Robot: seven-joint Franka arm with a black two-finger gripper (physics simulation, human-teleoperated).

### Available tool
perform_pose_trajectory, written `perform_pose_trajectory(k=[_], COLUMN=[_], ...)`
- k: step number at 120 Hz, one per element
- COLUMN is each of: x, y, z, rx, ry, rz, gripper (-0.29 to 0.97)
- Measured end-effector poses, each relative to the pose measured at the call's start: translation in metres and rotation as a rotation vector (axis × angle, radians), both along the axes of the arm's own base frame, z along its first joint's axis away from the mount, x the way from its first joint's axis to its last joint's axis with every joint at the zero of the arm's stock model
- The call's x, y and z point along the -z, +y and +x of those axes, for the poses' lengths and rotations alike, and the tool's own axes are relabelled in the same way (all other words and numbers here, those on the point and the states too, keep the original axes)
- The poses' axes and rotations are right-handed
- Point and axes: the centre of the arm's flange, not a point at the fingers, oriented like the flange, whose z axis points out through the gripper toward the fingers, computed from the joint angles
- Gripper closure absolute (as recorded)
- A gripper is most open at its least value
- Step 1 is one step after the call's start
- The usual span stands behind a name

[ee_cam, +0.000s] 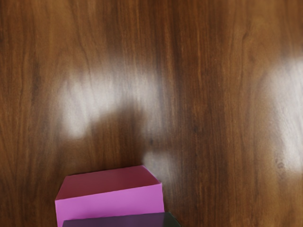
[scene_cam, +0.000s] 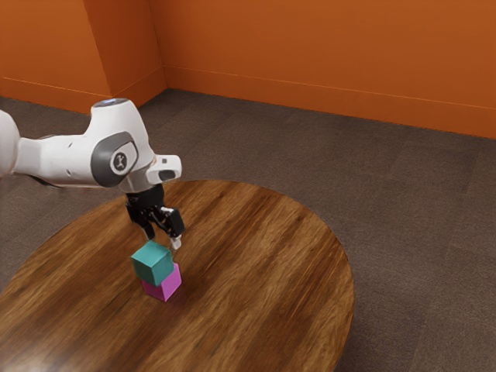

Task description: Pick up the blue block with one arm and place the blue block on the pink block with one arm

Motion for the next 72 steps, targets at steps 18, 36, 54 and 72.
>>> perform_pose_trajectory(k=[18, 36, 54, 72], x=[-0.021, -0.082, -0.165, -0.272], y=[0.004, 0.011, 0.018, 0.017], z=[0.010, 0.027, 0.036, 0.038], rx=[0.003, 0.038, 0.094, 0.120], ry=[-0.045, -0.128, -0.169, -0.229], rz=[0.002, 0.034, 0.115, 0.222], gripper=[0.04, 0.02, 0.01, 0.00])
